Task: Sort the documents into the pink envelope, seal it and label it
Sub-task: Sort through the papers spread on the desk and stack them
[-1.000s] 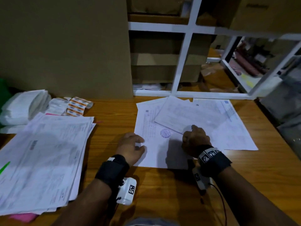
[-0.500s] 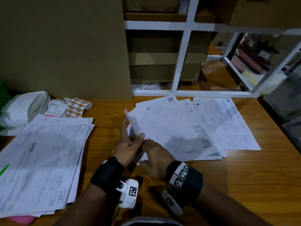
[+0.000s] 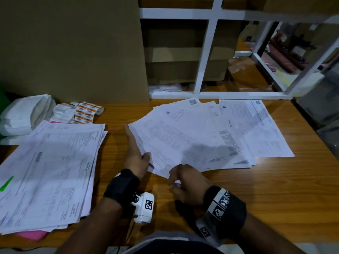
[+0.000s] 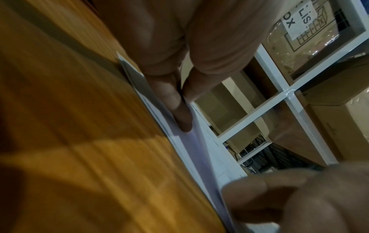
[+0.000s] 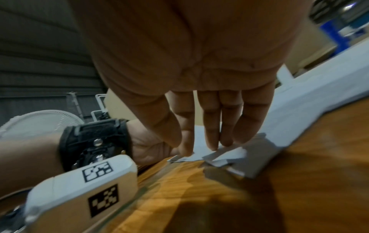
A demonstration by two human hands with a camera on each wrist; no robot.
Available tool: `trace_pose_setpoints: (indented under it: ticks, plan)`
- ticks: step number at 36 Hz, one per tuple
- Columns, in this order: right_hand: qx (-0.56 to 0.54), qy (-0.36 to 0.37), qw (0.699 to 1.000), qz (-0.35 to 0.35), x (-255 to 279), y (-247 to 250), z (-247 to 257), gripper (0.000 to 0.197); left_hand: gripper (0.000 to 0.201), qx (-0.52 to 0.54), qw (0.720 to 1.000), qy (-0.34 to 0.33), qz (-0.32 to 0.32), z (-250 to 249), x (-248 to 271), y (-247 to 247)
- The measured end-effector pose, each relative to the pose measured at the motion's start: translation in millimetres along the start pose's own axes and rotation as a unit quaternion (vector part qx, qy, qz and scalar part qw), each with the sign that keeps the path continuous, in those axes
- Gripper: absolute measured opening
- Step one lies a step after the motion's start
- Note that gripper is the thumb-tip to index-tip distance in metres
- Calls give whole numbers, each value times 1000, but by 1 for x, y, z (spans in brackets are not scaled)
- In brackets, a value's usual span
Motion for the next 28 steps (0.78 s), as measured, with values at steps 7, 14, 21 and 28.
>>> trace_pose_setpoints:
  ticks: [7,14,21,28]
  plan:
    - [-74,-63,994,-52,10,16,-26,22,125,40,999,11,-7,4,2,4]
    - [-67,-104,989,-84,16,30,-41,28,121,31,999,-12,-6,9,3,13]
    - [-55,-92,985,-138,10,36,-48,19,71,-10,997,-66,44,13,1,21]
    - [-133,-79,972,-177,-17,50,-53,18,49,-11,990,-137,33,15,14,57]
Point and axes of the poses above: each hand's wrist, its own x-axis away from the middle knuckle, its own y-axis out of the back of the hand, z = x × y, the point moved 7 cm from there along -x, towards the middle knuckle, and after that the axes turned 11 degrees about z, right-handed, at the moved point
